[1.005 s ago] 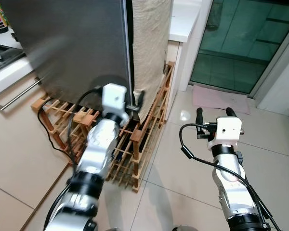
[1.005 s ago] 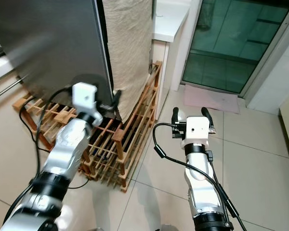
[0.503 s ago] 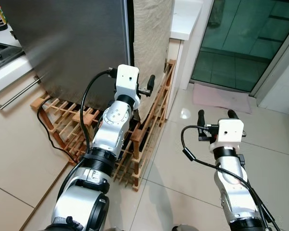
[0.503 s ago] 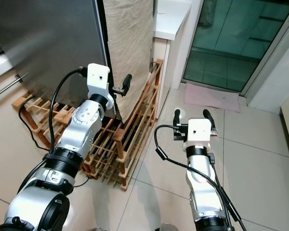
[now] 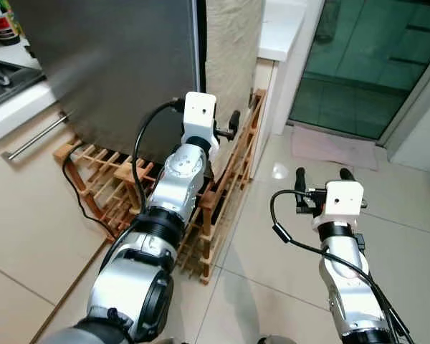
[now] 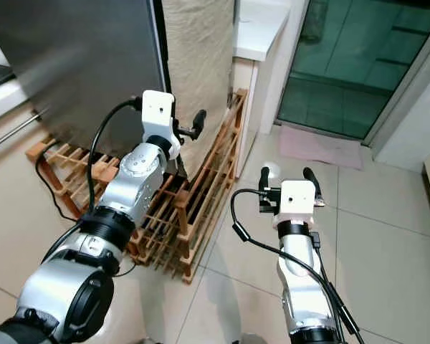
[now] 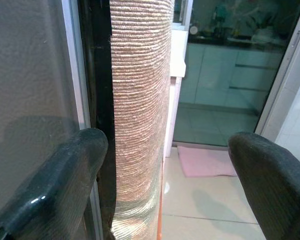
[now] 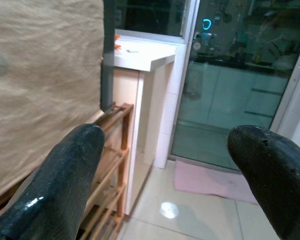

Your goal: Restocking fridge

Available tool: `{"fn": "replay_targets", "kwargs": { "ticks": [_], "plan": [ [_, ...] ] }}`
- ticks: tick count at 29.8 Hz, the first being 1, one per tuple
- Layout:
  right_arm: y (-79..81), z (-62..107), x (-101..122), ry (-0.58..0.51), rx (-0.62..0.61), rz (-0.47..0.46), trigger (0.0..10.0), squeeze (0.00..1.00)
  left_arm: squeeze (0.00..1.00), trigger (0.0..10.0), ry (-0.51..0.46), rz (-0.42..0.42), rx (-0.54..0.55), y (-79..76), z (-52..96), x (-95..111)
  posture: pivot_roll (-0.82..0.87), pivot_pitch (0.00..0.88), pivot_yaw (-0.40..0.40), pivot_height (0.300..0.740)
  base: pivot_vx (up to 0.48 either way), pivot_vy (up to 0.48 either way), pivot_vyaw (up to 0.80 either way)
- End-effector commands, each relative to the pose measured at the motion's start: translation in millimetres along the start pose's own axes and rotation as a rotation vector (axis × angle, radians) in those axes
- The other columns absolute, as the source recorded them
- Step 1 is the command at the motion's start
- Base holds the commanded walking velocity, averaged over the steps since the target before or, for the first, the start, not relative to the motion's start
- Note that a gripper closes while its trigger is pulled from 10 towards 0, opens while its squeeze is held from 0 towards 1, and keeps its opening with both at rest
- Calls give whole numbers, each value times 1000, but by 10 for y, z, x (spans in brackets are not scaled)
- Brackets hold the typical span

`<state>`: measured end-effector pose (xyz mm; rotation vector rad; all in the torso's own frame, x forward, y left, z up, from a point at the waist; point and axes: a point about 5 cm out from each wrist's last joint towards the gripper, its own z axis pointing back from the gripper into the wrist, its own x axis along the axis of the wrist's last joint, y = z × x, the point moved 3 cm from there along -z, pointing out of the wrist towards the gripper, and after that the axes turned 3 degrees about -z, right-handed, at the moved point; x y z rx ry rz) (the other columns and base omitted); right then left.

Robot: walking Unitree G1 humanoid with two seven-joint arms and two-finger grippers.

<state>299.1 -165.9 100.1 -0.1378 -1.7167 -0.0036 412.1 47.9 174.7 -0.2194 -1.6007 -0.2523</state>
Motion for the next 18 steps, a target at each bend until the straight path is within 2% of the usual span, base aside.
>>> {"fn": "replay_targets", "kwargs": {
  "ticks": [1,6,9,12,16,18],
  "plan": [
    [-21,10,9,3,-14,1,10000,0,0,10000,-15,1,4,-16,-66,133,-185,0,54,740,0,0,0],
    [-26,46,-7,10,-20,0,10000,0,0,10000,10,27,-6,-76,-110,140,-194,0,59,740,0,0,0],
    [-30,62,-15,15,-23,0,10000,0,0,10000,48,90,-23,-131,-132,109,-197,0,60,740,0,0,0],
    [-43,70,-19,20,-27,0,10000,0,0,10000,87,125,-76,-261,-148,85,-198,0,59,740,0,0,0],
    [-54,71,-19,22,-30,0,10000,0,0,10000,53,40,-218,-547,-141,165,-200,0,58,740,0,0,0],
    [-56,71,-20,24,-30,1,10000,0,0,10000,-22,-24,-316,-728,-105,273,-199,0,58,740,0,0,0]
  ]
}}
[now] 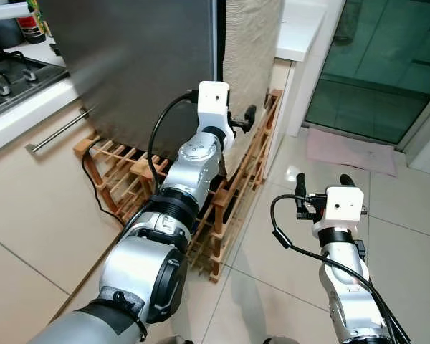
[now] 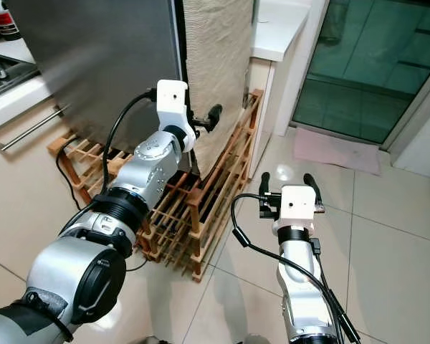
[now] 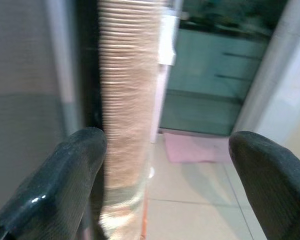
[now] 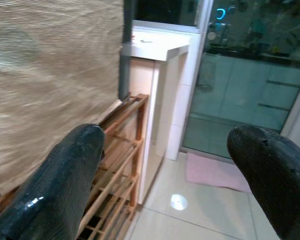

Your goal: Restocking fridge

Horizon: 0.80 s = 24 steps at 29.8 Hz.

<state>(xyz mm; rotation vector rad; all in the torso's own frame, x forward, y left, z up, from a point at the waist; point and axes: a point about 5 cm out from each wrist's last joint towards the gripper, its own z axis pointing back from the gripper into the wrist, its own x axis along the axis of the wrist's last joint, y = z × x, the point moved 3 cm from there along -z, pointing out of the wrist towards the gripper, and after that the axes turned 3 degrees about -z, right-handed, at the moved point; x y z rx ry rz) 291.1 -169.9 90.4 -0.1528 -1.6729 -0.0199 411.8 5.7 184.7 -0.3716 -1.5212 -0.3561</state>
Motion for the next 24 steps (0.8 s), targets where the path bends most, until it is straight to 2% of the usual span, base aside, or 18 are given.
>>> {"fn": "replay_targets", "kwargs": {
  "ticks": [1,5,8,12,14,15,16,17,18,19,22,23,24],
  "plan": [
    [-16,-17,68,-20,-12,-3,10000,0,0,10000,-66,-76,-149,-333,-26,153,-199,0,58,740,0,0,0],
    [-14,-22,63,-17,-11,-2,10000,0,0,10000,-235,-143,-364,-721,103,379,-198,0,58,740,0,0,0],
    [-11,-23,59,-15,-10,-2,10000,0,0,10000,-245,-140,-404,-772,132,384,-197,0,58,740,0,0,0],
    [-6,-29,57,-14,-10,-3,10000,0,0,10000,-237,-134,-405,-749,148,345,-195,0,59,740,0,0,0],
    [8,-27,84,-22,-8,-6,10000,0,0,10000,-221,-114,-346,-572,182,259,-195,0,65,740,0,0,0],
    [8,-27,84,-22,-8,-6,10000,0,0,10000,-221,-114,-346,-572,182,259,-195,0,65,740,0,0,0],
    [3,-8,132,-40,-15,-11,10000,0,0,10000,-210,-114,-286,-374,258,135,-192,0,65,740,0,0,0],
    [4,6,154,-47,-17,-15,10000,0,0,10000,-201,-117,-256,-281,298,69,-191,0,65,740,0,0,0],
    [4,6,154,-47,-17,-15,10000,0,0,10000,-201,-117,-256,-281,298,69,-191,0,65,740,0,0,0],
    [7,28,180,-57,-15,-15,10000,0,0,10000,-184,-125,-215,-163,348,-21,-188,0,65,740,0,0,0],
    [15,149,244,-93,8,20,10000,0,0,10000,-135,-176,-13,335,600,-320,-175,0,69,740,0,0,0],
    [10,187,246,-96,11,27,10000,0,0,10000,-126,-167,24,429,668,-381,-170,0,70,740,0,0,0],
    [10,187,246,-96,11,27,10000,0,0,10000,-126,-167,24,429,668,-381,-170,0,70,740,0,0,0]
  ]
}}
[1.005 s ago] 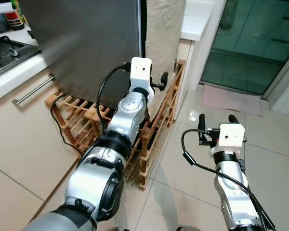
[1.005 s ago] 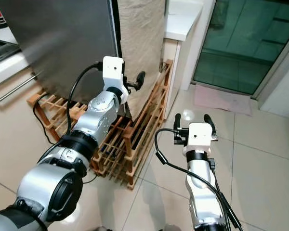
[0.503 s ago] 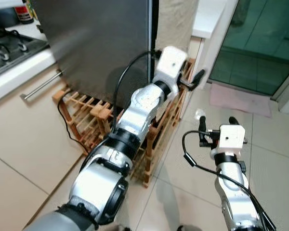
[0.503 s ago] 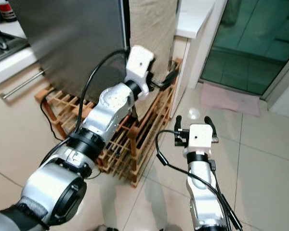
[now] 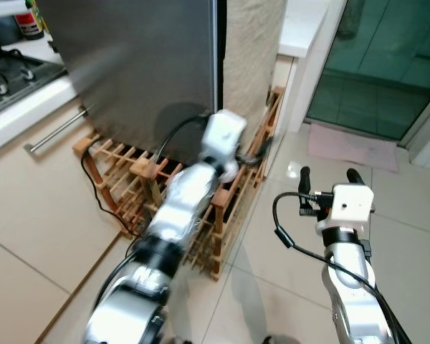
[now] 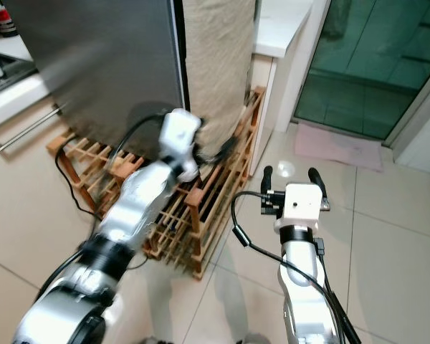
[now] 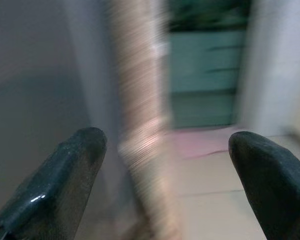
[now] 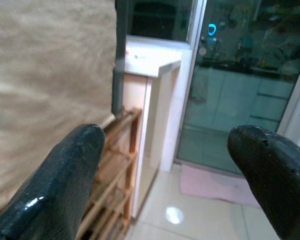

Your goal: Restocking fridge

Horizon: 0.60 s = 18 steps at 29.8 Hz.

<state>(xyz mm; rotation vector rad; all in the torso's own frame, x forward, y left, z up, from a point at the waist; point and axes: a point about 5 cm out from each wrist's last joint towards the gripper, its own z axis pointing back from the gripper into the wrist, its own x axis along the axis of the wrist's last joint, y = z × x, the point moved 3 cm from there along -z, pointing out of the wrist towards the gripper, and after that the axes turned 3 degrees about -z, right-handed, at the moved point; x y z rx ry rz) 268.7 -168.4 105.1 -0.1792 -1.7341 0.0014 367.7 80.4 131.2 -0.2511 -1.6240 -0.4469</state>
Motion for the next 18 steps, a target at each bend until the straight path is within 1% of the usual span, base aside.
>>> {"fn": "replay_targets", "kwargs": {
  "ticks": [1,2,3,4,5,7,8,10,11,12,13,14,17,18],
  "plan": [
    [10,71,73,-33,18,12,10000,0,0,10000,-24,-13,77,152,146,7,-166,0,72,740,0,0,0],
    [3,106,72,-33,21,18,10000,0,0,10000,-20,-9,89,196,232,-37,-162,0,74,740,0,0,0],
    [-13,137,79,-38,19,27,10000,0,0,10000,-13,-29,97,237,316,-79,-162,0,74,740,0,0,0],
    [-44,181,94,-46,12,32,10000,0,0,10000,-11,-34,94,287,439,-128,-160,0,73,740,0,0,0],
    [-55,195,96,-46,9,32,10000,0,0,10000,-12,-32,94,305,480,-139,-160,0,72,740,0,0,0],
    [-93,242,92,-41,-6,41,10000,0,0,10000,-19,-43,99,390,628,-170,-160,0,71,740,0,0,0],
    [-93,242,92,-41,-6,41,10000,0,0,10000,-19,-43,99,390,628,-170,-160,0,71,740,0,0,0],
    [-113,304,115,-34,-9,51,10000,0,0,10000,-8,-16,115,487,801,-193,-159,0,63,740,0,0,0],
    [-118,336,150,-36,-6,54,10000,0,0,10000,-6,-15,112,506,865,-164,-156,0,60,740,0,0,0],
    [-118,336,150,-36,-6,54,10000,0,0,10000,-6,-15,112,506,865,-164,-156,0,60,740,0,0,0],
    [-147,382,206,-31,-5,46,10000,0,0,10000,-25,-37,102,506,905,-35,-155,0,53,740,0,0,0],
    [-162,392,216,-26,-6,40,10000,0,0,10000,-34,-39,100,499,899,14,-155,0,53,740,0,0,0],
    [-176,397,213,-18,-6,34,10000,0,0,10000,-39,-41,97,488,885,45,-155,0,48,740,0,0,0],
    [-190,396,192,-7,-11,24,10000,0,0,10000,-22,-36,105,482,851,33,-148,0,46,740,0,0,0]
  ]
}}
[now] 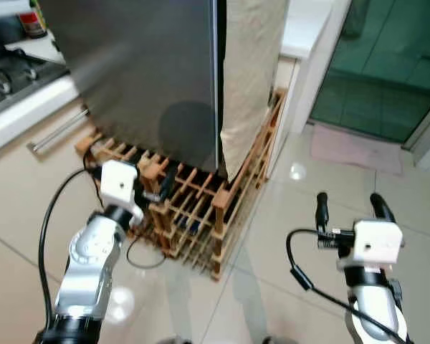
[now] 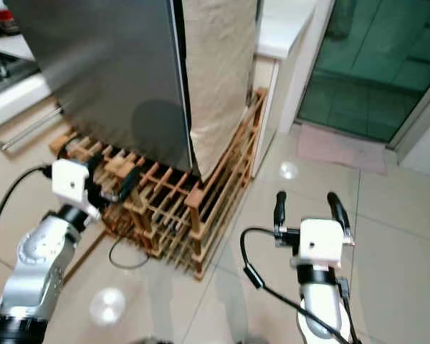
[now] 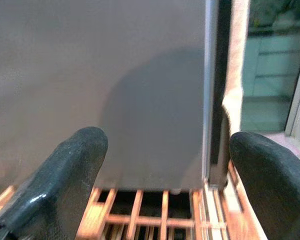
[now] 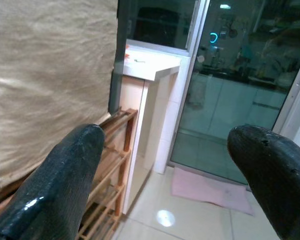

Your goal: Restocking fridge

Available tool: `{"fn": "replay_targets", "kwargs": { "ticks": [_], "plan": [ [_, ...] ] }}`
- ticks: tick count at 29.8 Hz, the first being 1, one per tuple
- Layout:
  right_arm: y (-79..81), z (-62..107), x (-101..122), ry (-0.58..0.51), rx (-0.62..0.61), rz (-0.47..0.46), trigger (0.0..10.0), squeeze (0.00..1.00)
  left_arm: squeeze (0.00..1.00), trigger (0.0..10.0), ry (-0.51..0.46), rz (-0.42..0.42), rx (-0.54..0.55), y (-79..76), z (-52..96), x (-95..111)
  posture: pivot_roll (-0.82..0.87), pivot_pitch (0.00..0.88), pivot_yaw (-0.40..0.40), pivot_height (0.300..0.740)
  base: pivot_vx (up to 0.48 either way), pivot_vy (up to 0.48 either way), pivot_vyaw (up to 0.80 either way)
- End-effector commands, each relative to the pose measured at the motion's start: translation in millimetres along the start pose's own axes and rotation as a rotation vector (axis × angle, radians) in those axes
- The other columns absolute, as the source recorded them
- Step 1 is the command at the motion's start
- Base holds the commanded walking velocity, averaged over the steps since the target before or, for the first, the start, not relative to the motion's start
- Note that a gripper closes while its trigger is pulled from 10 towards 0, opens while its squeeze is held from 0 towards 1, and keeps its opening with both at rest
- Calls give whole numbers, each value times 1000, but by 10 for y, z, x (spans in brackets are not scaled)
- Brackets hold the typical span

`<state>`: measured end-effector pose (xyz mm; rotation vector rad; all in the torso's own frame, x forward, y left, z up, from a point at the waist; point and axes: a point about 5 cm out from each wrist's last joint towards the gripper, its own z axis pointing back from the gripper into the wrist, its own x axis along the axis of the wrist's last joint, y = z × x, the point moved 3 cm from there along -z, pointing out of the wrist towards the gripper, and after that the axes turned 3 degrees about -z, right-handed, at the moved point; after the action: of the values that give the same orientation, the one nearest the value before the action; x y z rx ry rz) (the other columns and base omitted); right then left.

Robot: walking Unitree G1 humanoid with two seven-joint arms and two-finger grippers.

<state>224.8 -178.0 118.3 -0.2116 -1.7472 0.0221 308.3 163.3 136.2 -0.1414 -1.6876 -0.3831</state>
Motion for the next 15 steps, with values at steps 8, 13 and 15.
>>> {"fn": "replay_targets", "kwargs": {
  "ticks": [8,13,15],
  "plan": [
    [-65,-12,-81,36,-36,-40,10000,0,0,10000,-7,31,29,-83,-38,98,-153,0,46,740,60,0,0],
    [-115,-81,-92,31,-40,-24,10000,0,0,10000,-30,61,44,-113,-82,174,-160,0,41,740,480,0,0],
    [-120,-101,-76,24,-40,-20,10000,0,0,10000,-35,67,44,-125,-92,186,-160,0,40,740,480,0,0]
  ]
}}
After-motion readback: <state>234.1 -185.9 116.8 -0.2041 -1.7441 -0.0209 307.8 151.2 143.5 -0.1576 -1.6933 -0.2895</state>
